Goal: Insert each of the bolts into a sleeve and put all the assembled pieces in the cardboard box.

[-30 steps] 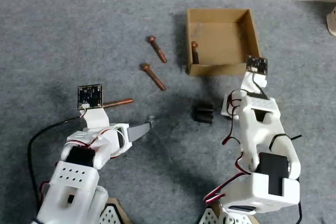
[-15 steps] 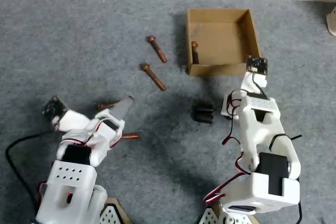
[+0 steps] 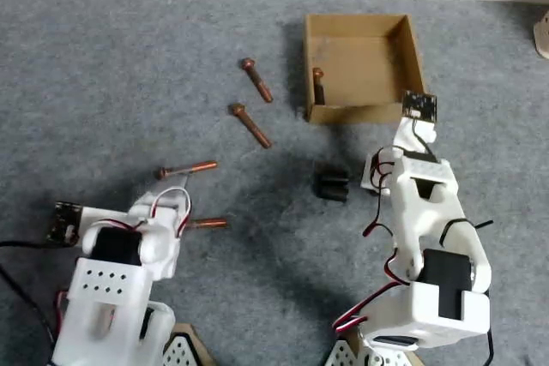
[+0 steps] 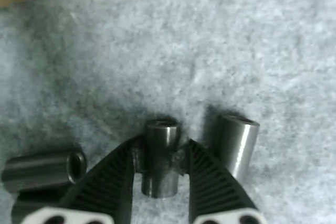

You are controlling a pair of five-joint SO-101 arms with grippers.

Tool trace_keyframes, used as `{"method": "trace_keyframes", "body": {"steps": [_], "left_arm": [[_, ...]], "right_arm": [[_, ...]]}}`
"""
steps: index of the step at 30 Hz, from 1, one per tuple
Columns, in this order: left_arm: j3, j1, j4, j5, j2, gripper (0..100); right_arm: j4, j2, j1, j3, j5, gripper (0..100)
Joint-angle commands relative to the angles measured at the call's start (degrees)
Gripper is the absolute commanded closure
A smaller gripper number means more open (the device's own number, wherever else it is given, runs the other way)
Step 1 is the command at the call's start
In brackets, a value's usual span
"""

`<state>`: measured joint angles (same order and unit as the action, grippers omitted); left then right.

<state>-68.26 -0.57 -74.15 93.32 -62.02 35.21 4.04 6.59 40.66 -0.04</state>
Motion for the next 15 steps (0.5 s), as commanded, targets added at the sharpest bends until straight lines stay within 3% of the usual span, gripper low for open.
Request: {"method": "trace_keyframes", "body": {"steps": [1, 12, 15], "left_arm": [[3.3, 0.6, -2.3, 0.6, -0.1, 61], [3.2, 0.3, -0.6, 0.8, 15.0, 64], [2.7, 0.7, 4.3, 5.6, 18.0, 64]], "right_arm": [[-0.6, 0.0, -0.2, 0.7, -0.7, 99.5], [-0.6, 0.0, -0.1, 0.7, -0.7, 99.5], [-0.6, 0.0, -0.1, 0.7, -0.7, 99.5]]}}
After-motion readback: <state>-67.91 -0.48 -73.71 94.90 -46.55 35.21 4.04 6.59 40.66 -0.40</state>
